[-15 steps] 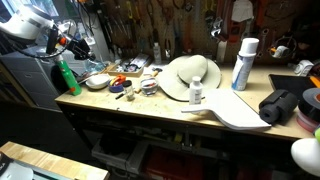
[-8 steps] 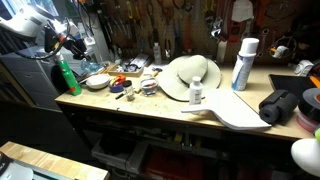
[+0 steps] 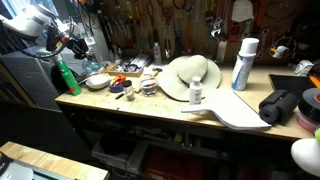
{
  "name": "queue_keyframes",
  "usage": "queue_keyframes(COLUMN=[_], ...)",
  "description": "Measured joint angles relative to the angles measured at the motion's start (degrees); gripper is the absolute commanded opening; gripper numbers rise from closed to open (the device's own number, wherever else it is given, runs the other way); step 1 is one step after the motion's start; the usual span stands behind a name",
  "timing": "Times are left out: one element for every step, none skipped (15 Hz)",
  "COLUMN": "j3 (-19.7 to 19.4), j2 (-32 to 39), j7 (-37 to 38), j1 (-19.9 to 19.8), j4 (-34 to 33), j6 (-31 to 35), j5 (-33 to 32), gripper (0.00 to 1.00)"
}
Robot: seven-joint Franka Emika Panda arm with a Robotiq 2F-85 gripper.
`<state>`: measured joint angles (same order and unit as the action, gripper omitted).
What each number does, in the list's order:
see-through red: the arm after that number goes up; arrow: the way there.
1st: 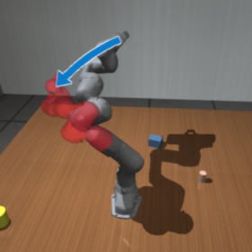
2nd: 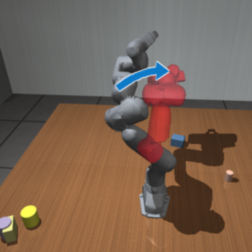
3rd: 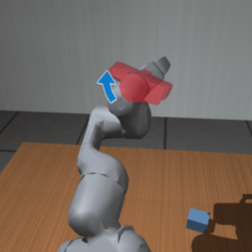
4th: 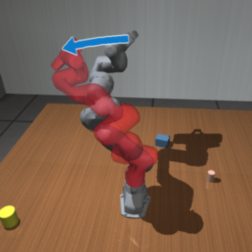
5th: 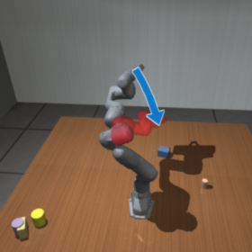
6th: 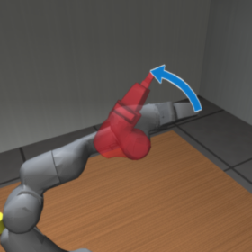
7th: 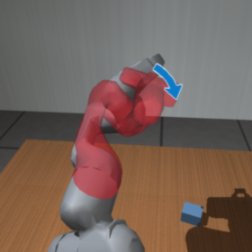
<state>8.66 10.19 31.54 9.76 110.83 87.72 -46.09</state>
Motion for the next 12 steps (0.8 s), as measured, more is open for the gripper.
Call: queue_keyframes(j3=[0.0,0.0,0.0,0.0,0.0,0.0,0.0,0.0,0.0,-0.1,-0.2,-0.3], j2=[-0.1,-0.2,-0.3,-0.4,-0.3,0.0,0.3,0.8,1.4,2.2,3.1,4.1], j7=[-1.8,-3.3,-4.0,-4.1,-3.9,-3.7,-3.4,-2.9,-2.3,-1.5,-1.0,-0.9], j1=[0.0,0.0,0.0,0.0,0.0,0.1,0.1,0.1,0.1,0.2,0.2,0.2], j4=[0.0,0.0,0.0,-0.1,-0.4,-0.8,-1.4,-2.0,-2.9,-4.0,-5.1,-6.5], j6=[0.4,0.7,0.9,0.9,0.7,0.4,0.0,-0.6,-1.5,-2.5,-3.5,-4.4], j5=[-0.1,-0.1,-0.1,-0.1,-0.1,-0.1,-0.1,-0.1,-0.1,-0.1,-0.1,-0.1], gripper=[0.08,0.08,0.08,0.08,0.08,0.08,0.08,0.08,0.08,0.08,0.08,0.08])
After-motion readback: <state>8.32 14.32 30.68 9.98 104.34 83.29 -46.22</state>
